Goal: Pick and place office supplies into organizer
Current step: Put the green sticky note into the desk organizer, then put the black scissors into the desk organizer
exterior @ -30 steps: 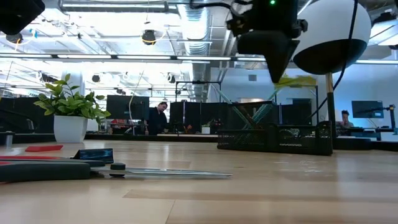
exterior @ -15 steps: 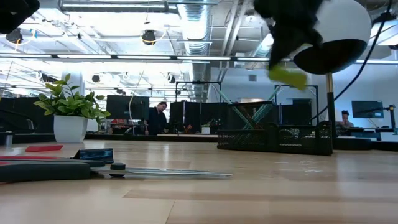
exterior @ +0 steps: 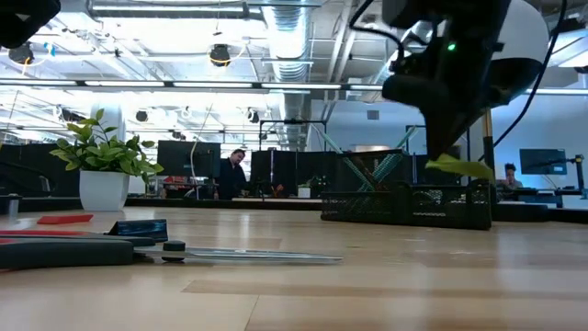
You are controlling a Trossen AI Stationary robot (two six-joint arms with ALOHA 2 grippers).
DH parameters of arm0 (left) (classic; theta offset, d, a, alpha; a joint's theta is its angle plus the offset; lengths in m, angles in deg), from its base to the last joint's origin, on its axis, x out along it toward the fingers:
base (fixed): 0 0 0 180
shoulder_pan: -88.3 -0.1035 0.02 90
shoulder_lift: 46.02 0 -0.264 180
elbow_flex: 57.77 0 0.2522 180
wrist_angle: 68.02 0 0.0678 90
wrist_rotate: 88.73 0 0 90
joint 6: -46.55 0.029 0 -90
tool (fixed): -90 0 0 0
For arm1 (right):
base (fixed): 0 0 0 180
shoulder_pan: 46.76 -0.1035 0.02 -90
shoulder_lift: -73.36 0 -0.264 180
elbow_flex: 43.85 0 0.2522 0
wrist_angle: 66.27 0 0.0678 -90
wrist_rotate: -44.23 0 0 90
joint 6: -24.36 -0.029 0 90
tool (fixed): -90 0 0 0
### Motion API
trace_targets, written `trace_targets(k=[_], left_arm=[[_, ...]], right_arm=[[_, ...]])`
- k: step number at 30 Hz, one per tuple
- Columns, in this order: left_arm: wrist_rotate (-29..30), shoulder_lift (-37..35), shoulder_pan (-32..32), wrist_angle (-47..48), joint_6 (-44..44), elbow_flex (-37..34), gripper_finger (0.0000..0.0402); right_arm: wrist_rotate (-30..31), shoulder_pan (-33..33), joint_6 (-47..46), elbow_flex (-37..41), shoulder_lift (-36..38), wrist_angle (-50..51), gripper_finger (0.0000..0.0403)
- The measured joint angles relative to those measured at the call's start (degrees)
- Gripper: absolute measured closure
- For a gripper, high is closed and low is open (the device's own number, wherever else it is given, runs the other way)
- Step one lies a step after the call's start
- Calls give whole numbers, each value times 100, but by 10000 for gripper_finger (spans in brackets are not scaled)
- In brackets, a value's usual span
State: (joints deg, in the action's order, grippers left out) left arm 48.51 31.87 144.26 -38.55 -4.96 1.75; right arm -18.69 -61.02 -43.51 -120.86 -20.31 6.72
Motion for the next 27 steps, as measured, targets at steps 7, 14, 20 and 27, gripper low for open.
trace_targets(k=[7,14,20,27], left_arm=[[-26,0,-1,14,1,0,287],[-32,0,-1,42,27,0,287],[-34,0,0,41,25,0,287],[-33,0,-2,41,25,0,287]], right_arm=[[-18,225,592,0,-235,-576,401],[-18,316,825,0,-323,-669,356],[-22,311,845,0,-312,-636,314],[133,46,815,-316,-312,-619,303]])
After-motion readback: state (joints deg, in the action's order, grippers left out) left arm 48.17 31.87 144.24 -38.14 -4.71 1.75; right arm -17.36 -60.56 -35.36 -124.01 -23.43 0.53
